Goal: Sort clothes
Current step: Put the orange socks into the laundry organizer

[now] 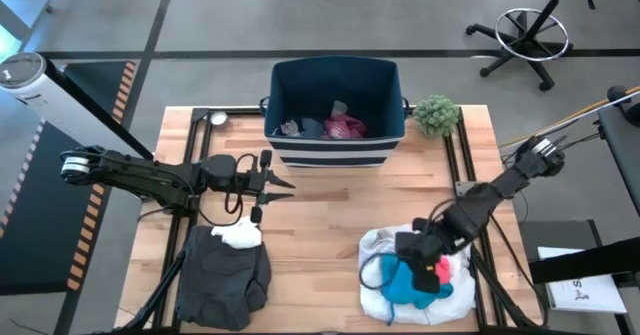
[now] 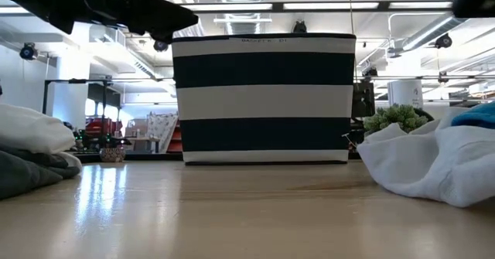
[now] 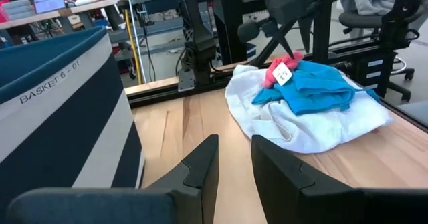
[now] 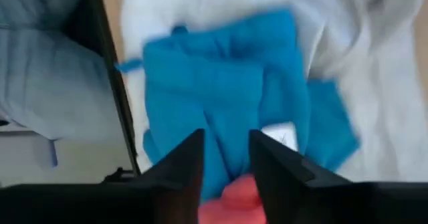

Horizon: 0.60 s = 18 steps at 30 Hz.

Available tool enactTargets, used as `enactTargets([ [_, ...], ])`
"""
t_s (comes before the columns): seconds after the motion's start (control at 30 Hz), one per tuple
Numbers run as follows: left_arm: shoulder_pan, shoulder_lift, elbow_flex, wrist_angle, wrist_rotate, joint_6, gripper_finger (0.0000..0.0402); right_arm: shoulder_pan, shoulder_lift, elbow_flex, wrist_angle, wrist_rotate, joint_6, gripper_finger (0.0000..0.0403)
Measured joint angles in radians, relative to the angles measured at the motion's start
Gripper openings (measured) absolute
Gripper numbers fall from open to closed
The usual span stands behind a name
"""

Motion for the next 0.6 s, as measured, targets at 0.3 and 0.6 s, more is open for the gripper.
enactTargets([
  [0.3, 0.000, 0.000, -0.003, -0.002, -0.001, -0.005, 0.0077, 0.091, 0.010, 0.003, -0.157, -0.005, 0.207, 0.0227],
  [0.6, 0.000, 0.000, -0.003, -0.005, -0.001, -0.017, 0.0077, 0.109, 0.010, -0.065, -0.149, -0.088, 0.287, 0.0243],
])
